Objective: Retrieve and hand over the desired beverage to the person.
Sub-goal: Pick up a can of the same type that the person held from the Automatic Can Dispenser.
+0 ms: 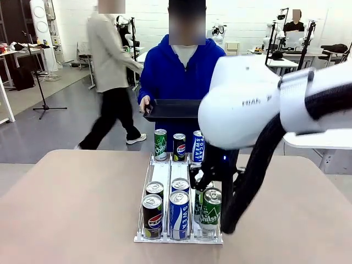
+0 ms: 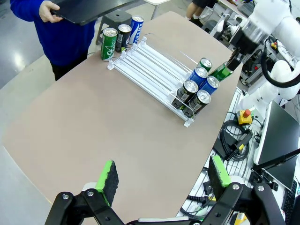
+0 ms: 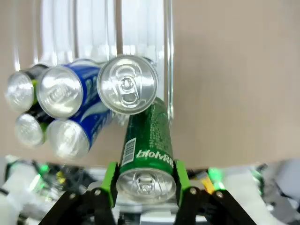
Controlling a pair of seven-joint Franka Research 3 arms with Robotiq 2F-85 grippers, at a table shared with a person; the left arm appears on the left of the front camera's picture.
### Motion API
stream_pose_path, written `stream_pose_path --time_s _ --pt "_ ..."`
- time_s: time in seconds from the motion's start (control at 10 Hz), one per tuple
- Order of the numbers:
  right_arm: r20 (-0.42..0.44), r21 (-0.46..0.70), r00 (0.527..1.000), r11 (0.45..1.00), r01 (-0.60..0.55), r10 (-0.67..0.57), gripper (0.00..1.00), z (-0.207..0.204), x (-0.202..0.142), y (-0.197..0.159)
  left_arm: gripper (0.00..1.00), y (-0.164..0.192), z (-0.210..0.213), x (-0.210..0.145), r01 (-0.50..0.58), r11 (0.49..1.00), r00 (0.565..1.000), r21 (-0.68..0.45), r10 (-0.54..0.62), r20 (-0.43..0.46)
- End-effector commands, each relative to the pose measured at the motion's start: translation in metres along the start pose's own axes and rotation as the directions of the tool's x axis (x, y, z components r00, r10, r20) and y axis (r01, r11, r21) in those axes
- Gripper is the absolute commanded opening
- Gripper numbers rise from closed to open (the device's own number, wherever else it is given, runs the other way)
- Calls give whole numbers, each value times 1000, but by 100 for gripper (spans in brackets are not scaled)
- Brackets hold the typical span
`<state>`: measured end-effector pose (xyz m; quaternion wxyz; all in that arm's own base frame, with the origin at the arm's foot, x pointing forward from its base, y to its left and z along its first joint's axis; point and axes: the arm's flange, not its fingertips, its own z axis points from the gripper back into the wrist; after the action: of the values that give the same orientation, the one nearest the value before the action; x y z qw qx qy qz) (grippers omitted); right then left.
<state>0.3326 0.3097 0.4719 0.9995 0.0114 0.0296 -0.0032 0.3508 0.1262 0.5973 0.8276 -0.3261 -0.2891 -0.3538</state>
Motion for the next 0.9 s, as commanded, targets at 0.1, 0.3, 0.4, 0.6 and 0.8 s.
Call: stream_pose_path --time_s 0.1,0.3,0.4,0.6,0.8 --pt "-87 -149 996 988 -40 27 0 116 3 20 100 1 1 0 23 1000 1000 -11 -22 17" --pt "-49 -179 997 981 -71 63 0 171 10 42 100 1 1 0 23 1000 1000 -11 -22 17" --pt "-16 -190 997 979 -75 73 0 192 19 48 100 1 1 0 23 1000 1000 -11 -22 17" --pt "60 -137 996 989 -58 67 0 228 49 54 100 1 1 0 23 1000 1000 -11 -22 17" --pt "102 -94 995 995 16 -6 0 239 101 45 100 1 1 0 23 1000 1000 -11 -22 17"
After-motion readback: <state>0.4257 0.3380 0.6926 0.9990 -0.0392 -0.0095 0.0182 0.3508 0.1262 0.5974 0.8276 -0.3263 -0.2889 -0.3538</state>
